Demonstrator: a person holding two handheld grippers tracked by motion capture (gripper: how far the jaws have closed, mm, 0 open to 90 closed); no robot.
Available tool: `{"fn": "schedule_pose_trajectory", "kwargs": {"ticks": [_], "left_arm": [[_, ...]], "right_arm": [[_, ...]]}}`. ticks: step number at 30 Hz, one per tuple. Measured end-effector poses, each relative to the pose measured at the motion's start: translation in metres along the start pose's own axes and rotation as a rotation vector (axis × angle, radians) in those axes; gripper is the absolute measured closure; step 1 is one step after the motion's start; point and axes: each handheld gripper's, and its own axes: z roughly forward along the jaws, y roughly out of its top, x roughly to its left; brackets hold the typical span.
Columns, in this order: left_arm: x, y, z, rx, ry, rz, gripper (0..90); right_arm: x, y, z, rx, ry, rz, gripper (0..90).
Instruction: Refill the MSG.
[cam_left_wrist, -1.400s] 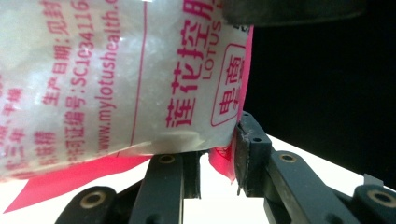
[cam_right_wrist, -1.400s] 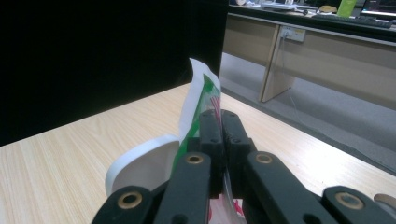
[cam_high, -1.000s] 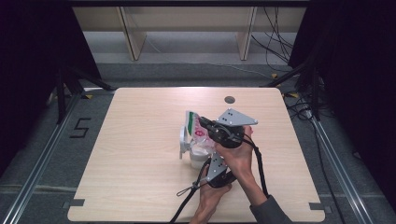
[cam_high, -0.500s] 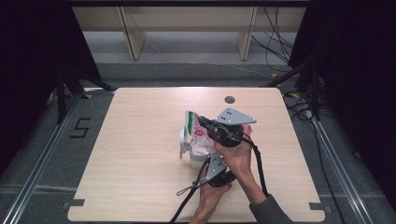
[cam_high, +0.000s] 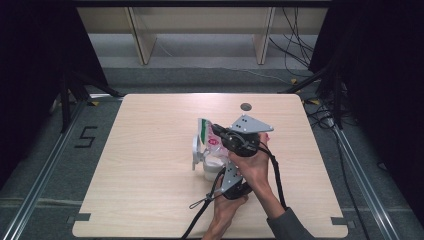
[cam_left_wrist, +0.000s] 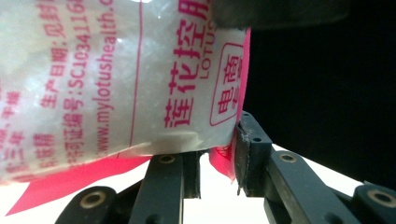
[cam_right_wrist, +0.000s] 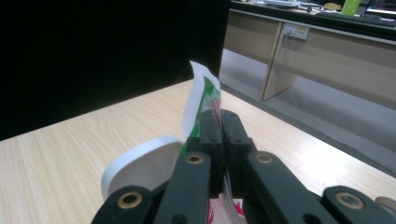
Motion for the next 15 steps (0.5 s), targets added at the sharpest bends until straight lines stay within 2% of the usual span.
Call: {"fn": "schedule_pose_trajectory", "kwargs": {"ticks": [2, 4, 7, 8, 11, 12, 15], "left_arm": [[-0.0001, -0.0005, -0.0011, -0.001, 0.004, 0.008, 73.3], [0.0005, 0.0, -0.002, 0.002, 0.004, 0.008, 73.3], [-0.0002, -0.0009, -0.0012, 0.0, 0.005, 0.003, 73.3], [0.0, -0.0005, -0.0014, 0.001, 0.005, 0.005, 73.3], [0.0001, 0.0, -0.0008, 0.001, -0.002, 0.006, 73.3], [0.0, -0.0003, -0.0012, 0.008, 0.007, 0.012, 73.3], [0.0, 0.0001, -0.0015, 0.002, 0.001, 0.009, 73.3]], "right_arm": [[-0.0014, 0.0009, -0.0009, 0.001, 0.005, -0.01, 89.8], [-0.0015, 0.0013, -0.0015, -0.013, 0.006, 0.009, 89.8], [0.0007, 0.0002, -0.0004, 0.01, 0.011, 0.002, 89.8], [0.0002, -0.0001, 0.0001, -0.006, -0.004, 0.0, 89.8], [0.0001, 0.0006, -0.001, -0.005, 0.012, 0.005, 89.8], [0.0005, 0.0002, -0.0009, 0.008, 0.009, -0.004, 89.8], [-0.0013, -0.0001, -0.0001, -0.01, 0.015, 0.004, 89.8]]}}
